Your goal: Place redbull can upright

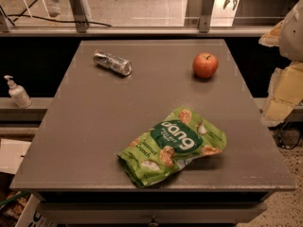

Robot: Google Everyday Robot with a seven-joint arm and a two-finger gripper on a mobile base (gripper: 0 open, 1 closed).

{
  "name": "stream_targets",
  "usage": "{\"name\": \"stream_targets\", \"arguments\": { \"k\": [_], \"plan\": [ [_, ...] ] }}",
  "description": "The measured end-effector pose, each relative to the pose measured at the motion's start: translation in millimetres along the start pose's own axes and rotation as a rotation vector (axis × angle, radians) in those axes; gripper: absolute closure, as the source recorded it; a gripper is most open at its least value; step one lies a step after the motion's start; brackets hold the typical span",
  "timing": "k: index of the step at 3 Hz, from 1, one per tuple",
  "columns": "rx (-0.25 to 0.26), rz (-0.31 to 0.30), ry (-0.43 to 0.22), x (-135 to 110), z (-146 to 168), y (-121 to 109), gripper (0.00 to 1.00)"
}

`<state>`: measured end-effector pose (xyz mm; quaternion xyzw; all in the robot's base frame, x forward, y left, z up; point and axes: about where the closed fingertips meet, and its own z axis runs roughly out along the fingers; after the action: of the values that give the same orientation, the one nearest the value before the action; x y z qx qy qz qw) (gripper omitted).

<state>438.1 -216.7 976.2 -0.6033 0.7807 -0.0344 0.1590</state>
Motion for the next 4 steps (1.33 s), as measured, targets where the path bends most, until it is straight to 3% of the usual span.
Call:
{"name": "stream_targets", "arguments": {
  "k": [1, 2, 4],
  "plan": [
    [0.0, 0.0, 0.0, 0, 0, 0, 0.0],
    [0.023, 0.035, -0.054, -10, 5, -11, 0.0],
    [0.049, 0.087, -0.207, -74, 36, -40, 0.0]
  ]
}}
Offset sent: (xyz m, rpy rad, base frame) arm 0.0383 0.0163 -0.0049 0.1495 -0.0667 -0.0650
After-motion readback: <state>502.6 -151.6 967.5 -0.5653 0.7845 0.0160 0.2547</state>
